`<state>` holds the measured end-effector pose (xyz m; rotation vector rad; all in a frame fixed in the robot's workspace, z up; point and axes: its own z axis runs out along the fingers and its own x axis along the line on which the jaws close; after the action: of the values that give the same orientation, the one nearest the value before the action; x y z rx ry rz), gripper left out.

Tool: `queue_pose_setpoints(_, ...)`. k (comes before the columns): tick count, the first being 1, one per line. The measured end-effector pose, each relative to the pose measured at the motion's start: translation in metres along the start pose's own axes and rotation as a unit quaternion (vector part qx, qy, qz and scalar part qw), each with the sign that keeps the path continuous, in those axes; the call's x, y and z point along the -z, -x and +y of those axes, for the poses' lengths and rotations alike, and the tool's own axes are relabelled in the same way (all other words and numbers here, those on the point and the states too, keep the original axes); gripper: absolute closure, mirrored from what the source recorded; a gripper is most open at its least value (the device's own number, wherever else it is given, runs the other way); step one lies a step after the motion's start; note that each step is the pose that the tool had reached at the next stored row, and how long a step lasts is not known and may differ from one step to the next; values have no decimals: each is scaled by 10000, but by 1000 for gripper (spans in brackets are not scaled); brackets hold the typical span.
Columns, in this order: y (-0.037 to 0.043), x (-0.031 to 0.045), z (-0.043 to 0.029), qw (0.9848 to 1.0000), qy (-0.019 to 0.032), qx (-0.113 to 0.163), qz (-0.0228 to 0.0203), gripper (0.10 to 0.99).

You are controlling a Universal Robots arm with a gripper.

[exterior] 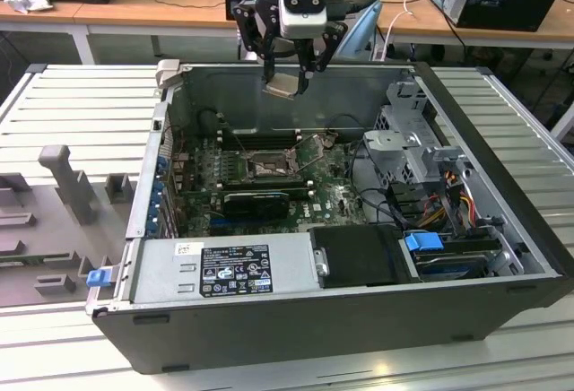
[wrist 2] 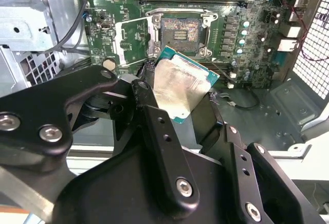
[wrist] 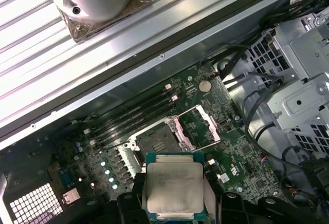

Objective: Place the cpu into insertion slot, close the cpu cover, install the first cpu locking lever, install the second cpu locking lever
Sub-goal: 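Place the cpu into insertion slot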

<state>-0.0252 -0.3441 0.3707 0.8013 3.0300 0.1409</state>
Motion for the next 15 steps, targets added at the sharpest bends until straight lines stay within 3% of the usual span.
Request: queue_pose_setpoints(15, 0, 0, 0, 9992, 8, -409, -36, 557)
